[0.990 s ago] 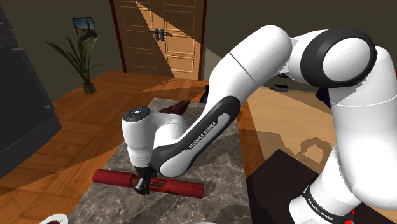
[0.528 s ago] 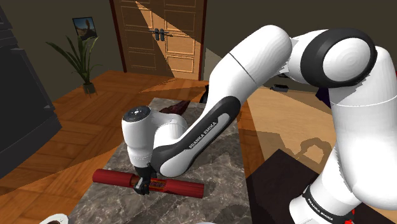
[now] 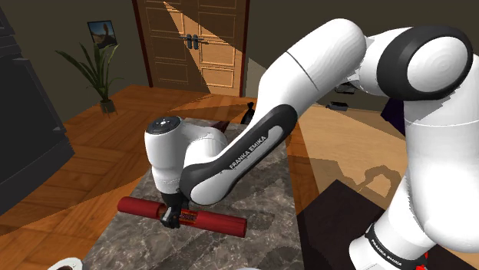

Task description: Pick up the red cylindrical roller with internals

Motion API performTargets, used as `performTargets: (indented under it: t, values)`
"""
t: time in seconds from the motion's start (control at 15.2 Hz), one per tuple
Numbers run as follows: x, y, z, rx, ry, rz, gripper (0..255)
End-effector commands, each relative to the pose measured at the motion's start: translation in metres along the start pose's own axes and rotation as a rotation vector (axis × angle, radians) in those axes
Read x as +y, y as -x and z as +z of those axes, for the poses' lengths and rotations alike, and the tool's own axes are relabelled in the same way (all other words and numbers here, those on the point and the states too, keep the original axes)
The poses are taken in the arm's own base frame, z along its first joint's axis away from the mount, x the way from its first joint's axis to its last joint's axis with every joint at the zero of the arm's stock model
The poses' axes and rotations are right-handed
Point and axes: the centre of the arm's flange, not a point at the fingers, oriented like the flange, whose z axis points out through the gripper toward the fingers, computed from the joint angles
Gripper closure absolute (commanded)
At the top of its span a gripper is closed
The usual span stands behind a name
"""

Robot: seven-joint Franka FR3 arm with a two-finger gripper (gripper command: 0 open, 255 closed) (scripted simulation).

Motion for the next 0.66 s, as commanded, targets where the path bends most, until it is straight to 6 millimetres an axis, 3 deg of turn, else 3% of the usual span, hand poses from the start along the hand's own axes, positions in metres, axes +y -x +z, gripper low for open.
performTargets:
  t: [0.0, 0.46, 0.59]
  values:
    - [-0.001, -0.001, -0.011, 0.001, 0.0, 0.0, 255]
    - [0.0, -0.001, -0.048, 0.001, 0.0, 0.0, 255]
    - [0.0, -0.001, -0.049, 0.001, 0.0, 0.0, 255]
